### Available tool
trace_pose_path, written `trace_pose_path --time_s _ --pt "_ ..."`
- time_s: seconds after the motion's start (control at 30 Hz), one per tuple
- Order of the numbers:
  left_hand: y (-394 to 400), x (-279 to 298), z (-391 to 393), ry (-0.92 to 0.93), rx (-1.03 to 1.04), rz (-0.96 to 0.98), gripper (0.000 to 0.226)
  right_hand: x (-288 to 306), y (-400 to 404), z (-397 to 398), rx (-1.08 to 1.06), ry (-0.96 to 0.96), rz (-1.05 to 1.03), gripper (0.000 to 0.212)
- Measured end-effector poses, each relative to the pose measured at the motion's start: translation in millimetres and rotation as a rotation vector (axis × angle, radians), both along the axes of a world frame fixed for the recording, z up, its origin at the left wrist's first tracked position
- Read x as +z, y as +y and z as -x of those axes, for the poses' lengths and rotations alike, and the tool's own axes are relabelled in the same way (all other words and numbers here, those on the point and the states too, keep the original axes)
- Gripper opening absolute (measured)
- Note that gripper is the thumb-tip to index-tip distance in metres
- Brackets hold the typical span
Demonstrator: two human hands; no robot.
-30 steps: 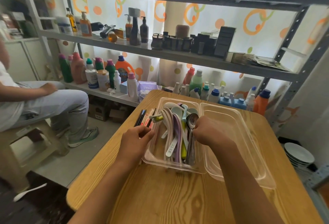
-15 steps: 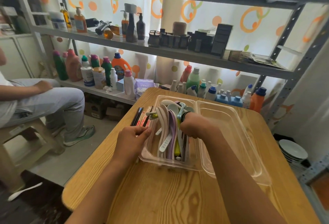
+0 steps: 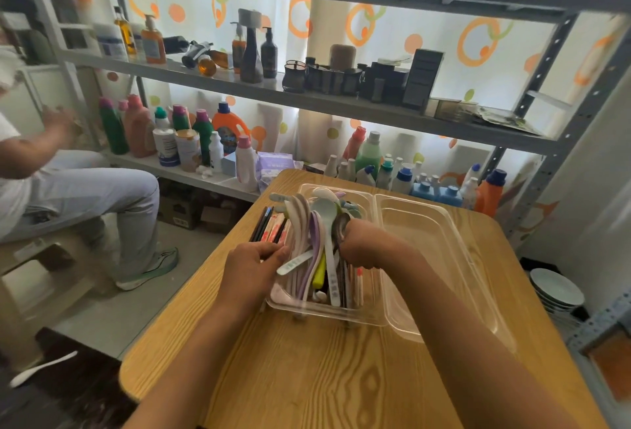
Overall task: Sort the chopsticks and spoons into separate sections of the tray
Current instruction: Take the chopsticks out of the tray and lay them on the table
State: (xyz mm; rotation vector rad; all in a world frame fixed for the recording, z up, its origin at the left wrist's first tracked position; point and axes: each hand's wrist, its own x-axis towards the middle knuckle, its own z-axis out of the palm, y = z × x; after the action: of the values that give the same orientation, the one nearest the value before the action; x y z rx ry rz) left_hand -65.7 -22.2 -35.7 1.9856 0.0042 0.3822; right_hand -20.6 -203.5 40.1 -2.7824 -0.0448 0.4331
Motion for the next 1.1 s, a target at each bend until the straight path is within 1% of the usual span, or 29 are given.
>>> trace_pose_path --time_s 0.03,0.1,0.13,0.2,0.43,0.57,0.7,0.77,0.87,0.93,1.1 --pt "0 0 0 -0.001 0.002 0.0 0.024 0 1 2 0.023 -0.019 0.084 0.002" --pt "0 0 -1 0.005 0.005 0.01 0.025 -1 4 3 0.036 -0.039 0.255 0.03" --pt "0 0 -1 0.008 0.004 0.013 0.025 -2 6 3 0.035 -0.037 0.32 0.039" --pt "-1 0 0 0.014 0.002 0.009 0.025 -2 10 3 0.05 -0.032 0.407 0.043" --pt "-1 1 -1 0.018 -0.001 -0.01 0.025 -5 10 1 0.071 0.012 0.416 0.045" --pt "-2 0 -1 0.017 0.0 -0.014 0.025 -4 12 1 0.088 0.028 0.453 0.051" --pt "-3 1 1 0.011 0.002 0.021 0.021 0 14 -1 0.072 0.064 0.382 0.056" --pt "-3 1 1 0.011 0.005 0.015 0.021 2 17 0 0.084 0.069 0.387 0.06" --pt "-2 3 0 0.018 -0.004 0.008 0.021 0 20 1 0.08 0.098 0.407 0.056" --pt "-1 3 0 0.021 -0.002 0.003 0.023 0 20 -1 0.042 0.117 0.377 0.051" --pt "1 4 1 0.043 -0.001 -0.028 0.024 2 18 -3 -0.007 0.139 0.315 0.048"
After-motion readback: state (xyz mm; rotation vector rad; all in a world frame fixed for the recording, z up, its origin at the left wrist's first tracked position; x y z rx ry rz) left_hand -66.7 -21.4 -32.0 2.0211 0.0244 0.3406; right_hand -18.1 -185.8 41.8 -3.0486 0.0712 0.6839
